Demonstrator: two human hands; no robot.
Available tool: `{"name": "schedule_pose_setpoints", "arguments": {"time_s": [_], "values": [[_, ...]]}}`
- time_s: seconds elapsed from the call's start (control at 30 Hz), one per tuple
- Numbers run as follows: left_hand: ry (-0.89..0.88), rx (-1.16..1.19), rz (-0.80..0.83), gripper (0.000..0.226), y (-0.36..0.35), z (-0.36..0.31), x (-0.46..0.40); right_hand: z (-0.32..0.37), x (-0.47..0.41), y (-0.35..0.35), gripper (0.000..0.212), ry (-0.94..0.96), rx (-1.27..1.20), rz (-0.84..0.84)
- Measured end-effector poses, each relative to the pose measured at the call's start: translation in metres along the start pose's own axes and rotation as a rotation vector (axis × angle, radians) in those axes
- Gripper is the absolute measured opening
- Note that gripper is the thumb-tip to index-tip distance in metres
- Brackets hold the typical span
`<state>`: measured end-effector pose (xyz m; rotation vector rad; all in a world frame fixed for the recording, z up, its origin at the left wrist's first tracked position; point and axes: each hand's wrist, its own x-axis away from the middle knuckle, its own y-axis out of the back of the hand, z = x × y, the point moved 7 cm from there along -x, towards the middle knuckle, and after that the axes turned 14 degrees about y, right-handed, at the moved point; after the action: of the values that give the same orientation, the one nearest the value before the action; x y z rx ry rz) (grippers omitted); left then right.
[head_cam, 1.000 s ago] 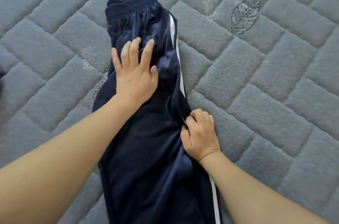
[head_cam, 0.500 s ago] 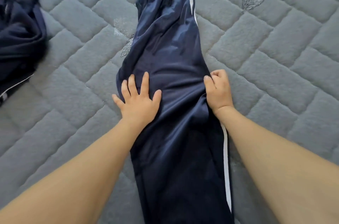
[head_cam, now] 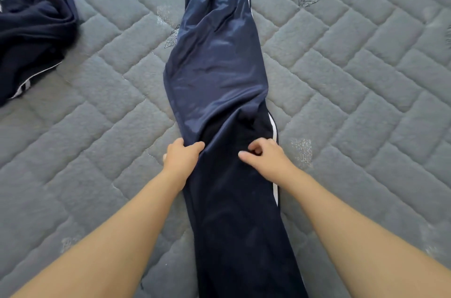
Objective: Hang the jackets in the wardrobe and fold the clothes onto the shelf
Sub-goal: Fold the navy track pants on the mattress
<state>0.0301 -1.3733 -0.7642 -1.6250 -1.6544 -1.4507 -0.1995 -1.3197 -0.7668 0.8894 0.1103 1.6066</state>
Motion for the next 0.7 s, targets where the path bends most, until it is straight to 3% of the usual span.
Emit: {"name": "schedule_pose_setpoints", "arguments": {"time_s": [0.1,0.2,0.3,0.43,0.53,0.63,0.7], "values": [[-0.063,0.0,-0.064,0.01,0.005,0.003,0.003,-0.007,0.023,-0.008,0.014,-0.064,0.076,0.006],[-0.023,0.034,-0.039,0.02,0.005,0.015,0.002,-0.015,0.046,-0.009,0.027,-0.153,0.02,0.02],[0.045,-0.021,-0.012,0.037,-0.001,0.034,0.006,-0.024,0.068,-0.022,0.011,-0.221,0.172,0.201],[-0.009,-0.011,0.059,0.011,-0.015,0.051,0.014,-0.052,0.11,-0.046,0.017,-0.421,0.056,0.341],[-0.106,0.055,0.061,0.01,-0.018,0.051,0.021,-0.051,0.121,-0.048,0.024,-0.442,0.04,0.362],[-0.139,0.258,0.055,0.013,-0.015,0.046,0.023,-0.048,0.133,-0.051,0.033,-0.51,0.13,0.689],[-0.123,0.246,0.052,0.012,-0.016,0.048,0.021,-0.051,0.145,-0.051,0.042,-0.569,0.179,0.868]]}}
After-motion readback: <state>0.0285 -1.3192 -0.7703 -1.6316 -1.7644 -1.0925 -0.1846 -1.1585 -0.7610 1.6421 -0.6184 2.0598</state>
